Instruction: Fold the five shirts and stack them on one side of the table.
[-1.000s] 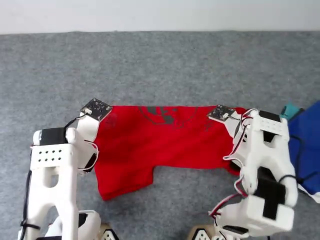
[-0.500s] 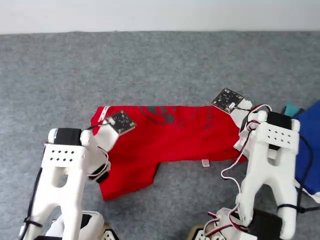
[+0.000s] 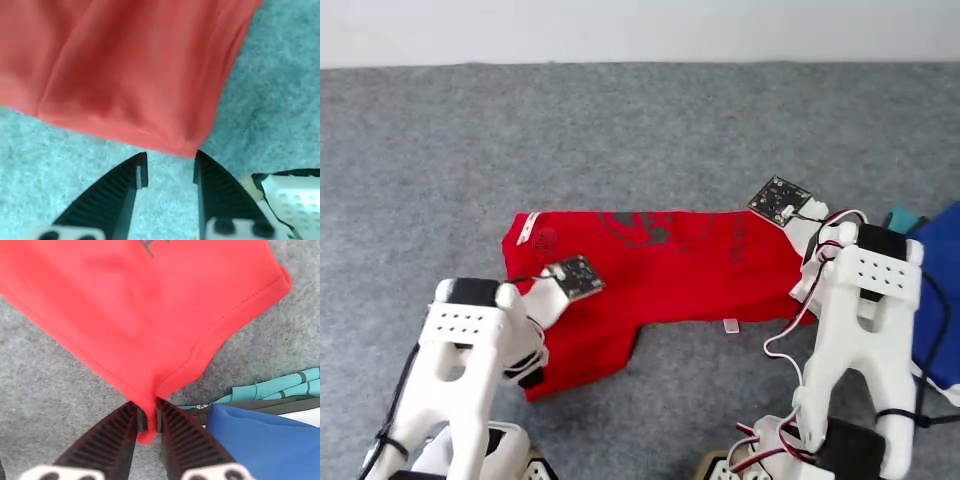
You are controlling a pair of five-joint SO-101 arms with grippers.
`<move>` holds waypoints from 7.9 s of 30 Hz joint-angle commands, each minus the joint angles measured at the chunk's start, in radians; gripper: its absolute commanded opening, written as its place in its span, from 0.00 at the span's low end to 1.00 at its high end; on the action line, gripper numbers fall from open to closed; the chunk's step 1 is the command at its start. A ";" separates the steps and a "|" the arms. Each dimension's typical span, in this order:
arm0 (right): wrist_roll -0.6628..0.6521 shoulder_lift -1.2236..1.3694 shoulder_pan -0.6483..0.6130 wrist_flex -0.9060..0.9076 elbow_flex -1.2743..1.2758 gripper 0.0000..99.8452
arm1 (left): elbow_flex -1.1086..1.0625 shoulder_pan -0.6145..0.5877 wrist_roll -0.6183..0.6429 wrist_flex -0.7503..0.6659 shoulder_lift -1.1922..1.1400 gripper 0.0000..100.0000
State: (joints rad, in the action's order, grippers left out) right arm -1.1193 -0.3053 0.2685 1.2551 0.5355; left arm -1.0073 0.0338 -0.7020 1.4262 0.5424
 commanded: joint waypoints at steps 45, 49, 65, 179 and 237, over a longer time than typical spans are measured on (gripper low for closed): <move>-0.005 -0.062 0.013 -0.002 -0.012 0.01 | 0.002 0.081 0.100 -0.089 0.029 0.01; -0.006 -0.114 0.008 -0.004 -0.023 0.01 | 0.217 0.080 0.106 0.035 0.029 0.01; -0.008 -0.076 -0.091 -0.386 -0.176 0.01 | 0.661 -0.074 0.299 -0.137 0.020 0.01; -0.011 0.294 -0.117 -0.547 -0.703 0.01 | 1.247 -0.187 0.089 -0.239 -0.295 0.02; -0.012 0.598 -0.107 -1.001 -0.703 0.01 | 2.192 -0.160 -0.181 -0.114 -1.165 0.02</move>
State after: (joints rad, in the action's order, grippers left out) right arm -1.1254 0.3007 0.1289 0.2424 -0.1135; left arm 1.1316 -0.1212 -0.8753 1.2712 -0.6391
